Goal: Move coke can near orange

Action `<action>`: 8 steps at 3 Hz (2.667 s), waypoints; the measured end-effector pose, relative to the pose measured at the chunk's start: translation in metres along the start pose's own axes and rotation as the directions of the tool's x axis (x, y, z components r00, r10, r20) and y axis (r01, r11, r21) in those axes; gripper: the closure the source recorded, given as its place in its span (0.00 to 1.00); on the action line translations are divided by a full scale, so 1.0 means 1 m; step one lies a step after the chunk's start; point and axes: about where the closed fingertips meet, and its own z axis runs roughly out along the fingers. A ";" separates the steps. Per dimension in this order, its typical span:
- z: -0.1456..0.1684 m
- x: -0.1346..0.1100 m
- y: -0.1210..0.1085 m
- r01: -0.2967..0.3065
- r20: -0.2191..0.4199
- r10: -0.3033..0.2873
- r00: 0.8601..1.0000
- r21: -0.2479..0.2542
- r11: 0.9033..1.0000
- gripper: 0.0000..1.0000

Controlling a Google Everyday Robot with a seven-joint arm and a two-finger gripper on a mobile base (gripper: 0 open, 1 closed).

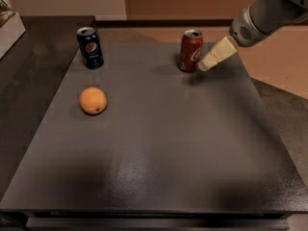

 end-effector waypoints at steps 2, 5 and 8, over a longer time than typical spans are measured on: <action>0.029 -0.034 -0.015 -0.039 0.098 0.040 0.994 -0.014 0.999 0.00; 0.058 -0.060 -0.019 -0.029 0.219 0.036 0.975 -0.034 0.999 0.00; 0.065 -0.064 -0.011 -0.005 0.249 0.027 0.968 -0.086 0.996 0.60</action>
Offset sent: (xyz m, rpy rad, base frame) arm 0.0654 0.0316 0.0054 0.1725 -0.0957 -0.0258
